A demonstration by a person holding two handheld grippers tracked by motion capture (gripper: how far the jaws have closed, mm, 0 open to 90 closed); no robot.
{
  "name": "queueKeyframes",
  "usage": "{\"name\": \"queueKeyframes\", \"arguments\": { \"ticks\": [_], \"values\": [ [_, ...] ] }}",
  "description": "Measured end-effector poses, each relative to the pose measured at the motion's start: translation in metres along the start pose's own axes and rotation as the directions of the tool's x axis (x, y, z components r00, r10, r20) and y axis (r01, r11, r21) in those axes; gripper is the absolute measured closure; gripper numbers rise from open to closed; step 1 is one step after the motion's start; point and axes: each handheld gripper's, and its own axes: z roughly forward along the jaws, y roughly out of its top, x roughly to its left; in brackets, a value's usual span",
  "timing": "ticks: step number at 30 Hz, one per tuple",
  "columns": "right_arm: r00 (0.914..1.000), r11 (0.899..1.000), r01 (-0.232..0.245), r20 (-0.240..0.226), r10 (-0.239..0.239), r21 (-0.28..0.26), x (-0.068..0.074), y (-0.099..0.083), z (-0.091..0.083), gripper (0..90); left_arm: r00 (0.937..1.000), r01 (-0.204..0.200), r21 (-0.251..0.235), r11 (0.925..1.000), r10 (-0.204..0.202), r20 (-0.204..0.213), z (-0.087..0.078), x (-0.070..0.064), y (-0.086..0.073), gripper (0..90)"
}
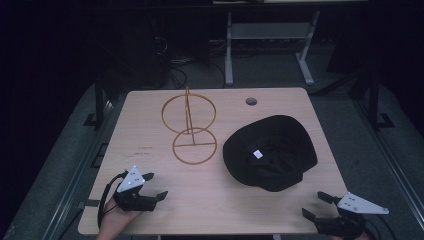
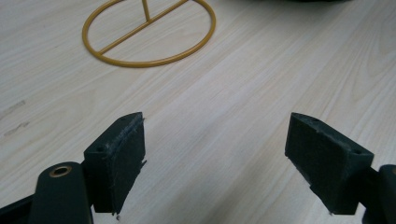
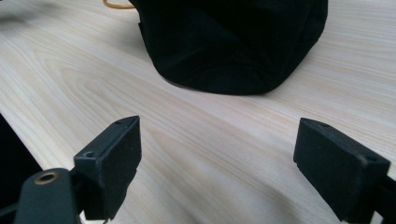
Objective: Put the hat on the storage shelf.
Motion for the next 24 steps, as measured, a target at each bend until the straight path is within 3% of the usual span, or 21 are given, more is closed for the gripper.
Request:
{"name": "queueKeyframes", "arguments": {
  "ticks": [7, 13, 18, 21, 24],
  "values": [
    [0.9999, 1.000, 0.002, -0.017, -0.002, 0.002, 0.002, 0.001, 0.001, 14.5, 0.9996, -0.010, -0.009, 0.9999, 0.011, 0.026, 0.001, -0.007, 0.008, 19.6],
    [0.9999, 1.000, 0.005, -0.015, -0.005, -0.011, 0.002, 0.002, -0.001, 14.4, 0.9969, -0.033, -0.031, 0.9990, 0.036, 0.071, 0.004, -0.017, 0.027, 19.6],
    [1.0000, 1.000, 0.008, -0.005, -0.008, -0.015, 0.001, 0.004, -0.006, 13.9, 0.9896, -0.082, -0.020, 0.9964, 0.084, 0.117, 0.013, -0.031, 0.045, 19.5],
    [0.9999, 1.000, 0.010, -0.005, -0.010, -0.018, 0.001, 0.004, -0.007, 13.9, 0.9871, -0.088, -0.016, 0.9960, 0.089, 0.133, 0.016, -0.035, 0.051, 19.5],
    [1.0000, 1.000, 0.003, 0.004, -0.002, -0.025, 0.001, 0.003, -0.011, 13.9, 0.9798, -0.115, -0.014, 0.9933, 0.115, 0.164, 0.023, -0.045, 0.065, 18.8]
  ]
}}
